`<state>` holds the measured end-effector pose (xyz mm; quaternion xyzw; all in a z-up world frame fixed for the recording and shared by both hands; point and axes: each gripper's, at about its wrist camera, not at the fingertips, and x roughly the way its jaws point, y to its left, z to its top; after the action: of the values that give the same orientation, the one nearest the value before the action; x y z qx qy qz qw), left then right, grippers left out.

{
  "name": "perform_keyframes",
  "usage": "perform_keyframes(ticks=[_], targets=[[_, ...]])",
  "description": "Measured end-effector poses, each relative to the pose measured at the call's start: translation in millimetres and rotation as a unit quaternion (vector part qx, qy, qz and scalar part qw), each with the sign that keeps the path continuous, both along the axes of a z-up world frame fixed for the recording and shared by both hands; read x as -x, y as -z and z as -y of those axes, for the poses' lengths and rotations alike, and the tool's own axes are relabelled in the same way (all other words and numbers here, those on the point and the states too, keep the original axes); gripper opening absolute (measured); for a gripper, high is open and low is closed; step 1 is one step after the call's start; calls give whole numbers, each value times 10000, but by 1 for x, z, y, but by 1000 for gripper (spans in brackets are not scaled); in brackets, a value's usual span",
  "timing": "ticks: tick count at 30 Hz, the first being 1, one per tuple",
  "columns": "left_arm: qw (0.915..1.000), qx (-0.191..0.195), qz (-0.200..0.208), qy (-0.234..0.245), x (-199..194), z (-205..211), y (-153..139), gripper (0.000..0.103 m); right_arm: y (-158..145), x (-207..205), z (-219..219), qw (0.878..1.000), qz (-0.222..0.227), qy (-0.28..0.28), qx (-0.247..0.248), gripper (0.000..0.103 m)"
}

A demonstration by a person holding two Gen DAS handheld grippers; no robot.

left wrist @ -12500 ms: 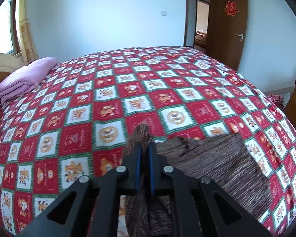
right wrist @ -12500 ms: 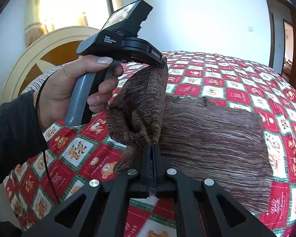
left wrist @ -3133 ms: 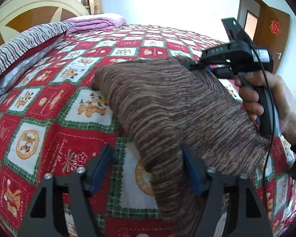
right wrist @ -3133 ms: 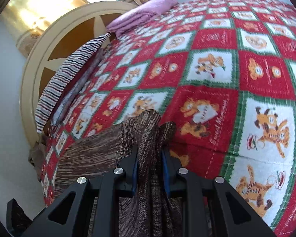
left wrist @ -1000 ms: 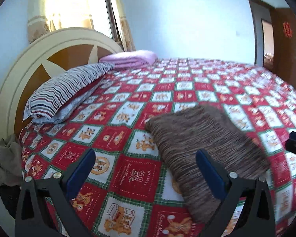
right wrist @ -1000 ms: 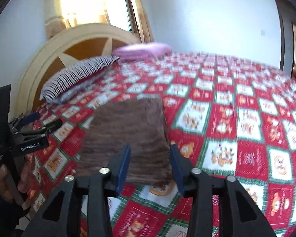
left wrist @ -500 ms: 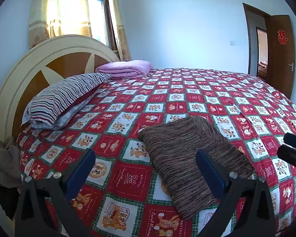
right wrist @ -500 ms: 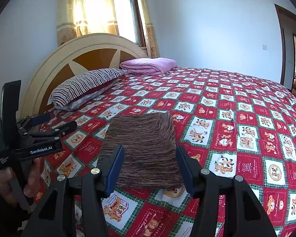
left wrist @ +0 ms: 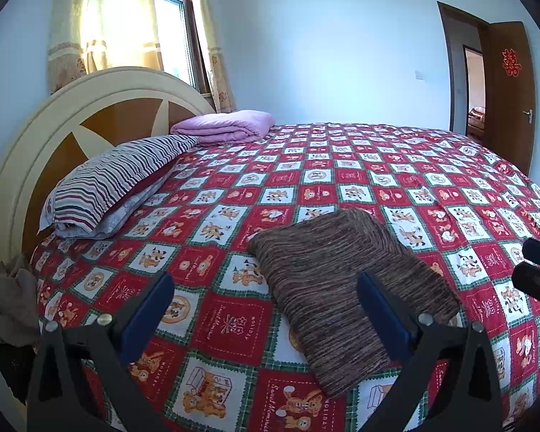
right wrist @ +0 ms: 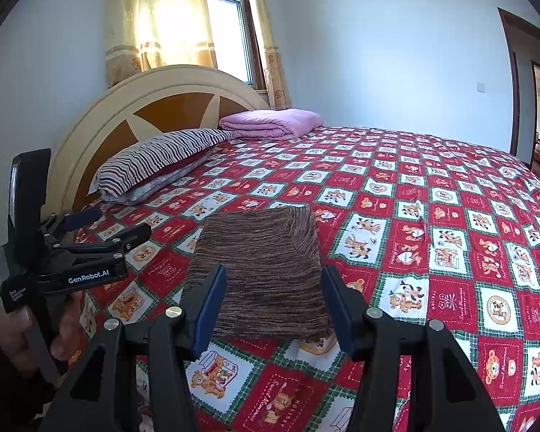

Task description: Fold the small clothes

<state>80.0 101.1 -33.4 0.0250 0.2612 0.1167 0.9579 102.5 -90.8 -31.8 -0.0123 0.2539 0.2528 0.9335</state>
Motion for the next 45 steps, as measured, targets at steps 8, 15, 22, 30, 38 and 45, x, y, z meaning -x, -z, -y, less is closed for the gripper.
perform_keyframes(ticks=[8,15,22,30,38,45], targets=[[10000,28,-20,-46,-1,-3,0,103,0,3,-2,10000,-12,-30,-6,56],[10000,28,-18,-49,0,-2,1,103,-1,5,-2,10000,8,-56,-14,56],[10000,25,-34,-53,-1,-2,1,103,1,4,-4,10000,-33,-93,-4,56],[10000,31,-71,-13,0,-2,3,103,2,6,-3,10000,5,-99,-13,56],[10000,2,9,78,2,0,0,103,1,9,-1,9999,69,-85,-36,56],[10000,-21,-36,43,0,-3,-1,103,-1,13,0,9998,152,-80,-45,56]])
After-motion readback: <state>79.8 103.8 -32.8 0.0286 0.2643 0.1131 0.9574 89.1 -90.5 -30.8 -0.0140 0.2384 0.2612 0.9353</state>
